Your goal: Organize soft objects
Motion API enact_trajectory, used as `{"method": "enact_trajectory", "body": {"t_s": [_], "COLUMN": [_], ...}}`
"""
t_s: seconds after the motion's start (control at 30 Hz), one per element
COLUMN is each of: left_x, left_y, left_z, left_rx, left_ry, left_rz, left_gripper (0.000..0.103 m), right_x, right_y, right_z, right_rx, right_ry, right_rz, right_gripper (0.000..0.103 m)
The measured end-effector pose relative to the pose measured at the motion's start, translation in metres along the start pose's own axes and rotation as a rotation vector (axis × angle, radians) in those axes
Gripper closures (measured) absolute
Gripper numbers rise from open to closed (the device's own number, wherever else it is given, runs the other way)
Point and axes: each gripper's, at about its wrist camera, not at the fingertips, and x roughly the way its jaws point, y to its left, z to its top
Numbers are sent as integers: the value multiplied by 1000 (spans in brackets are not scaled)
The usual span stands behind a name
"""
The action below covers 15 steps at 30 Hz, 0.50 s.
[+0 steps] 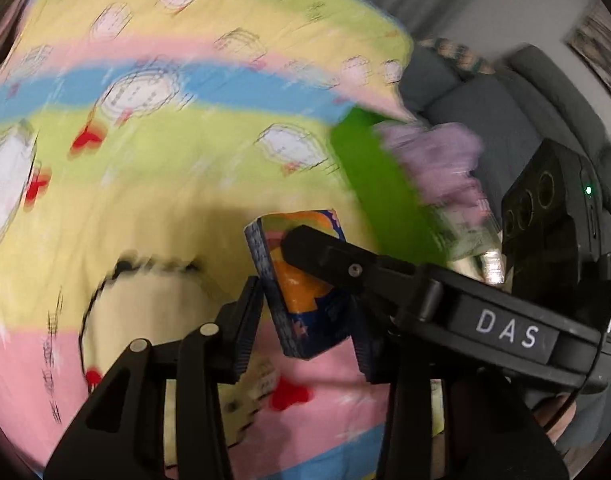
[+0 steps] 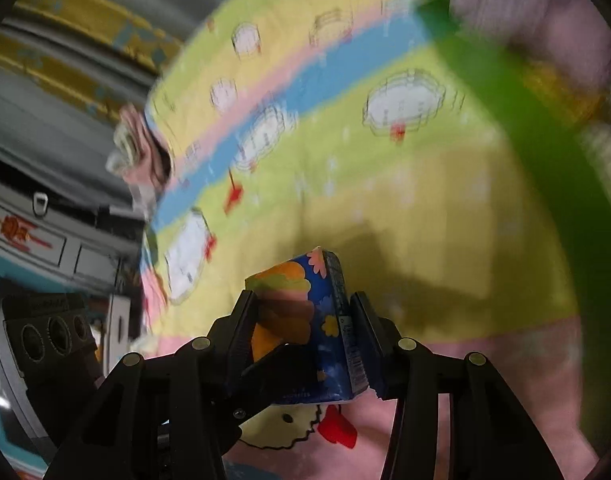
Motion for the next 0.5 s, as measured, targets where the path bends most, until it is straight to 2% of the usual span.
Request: {"method": "enact_trajectory", "body": {"t_s": [0.13, 0.17, 0.27, 0.4, 0.47, 0.5], "left_x": [-11, -9, 15, 37, 44, 47], "left_y": [-54, -64, -96, -122, -129, -134], "left_z": [23, 26, 33, 30, 28, 27], "left_rx": [151, 173, 229, 313, 336, 341], "left_ry": [-83, -81, -30, 7, 19, 18], "left_rz": [-120, -142, -180, -155, -125, -113], "left_gripper": [63, 62, 64, 57, 47, 44], "right_x": [-71, -92, -128, -147, -152, -152], "right_y": [7, 5, -14, -44, -60, -64], "right_z": [13, 15, 20, 17, 17, 17], "right_rx": [-5, 0, 51, 126, 170, 188], "right_ry": [-216, -283, -386, -467, -471, -472], "right_rz": [-45, -61, -105, -182, -219, -240], "right_gripper": [53, 53, 53, 52, 45, 37]}}
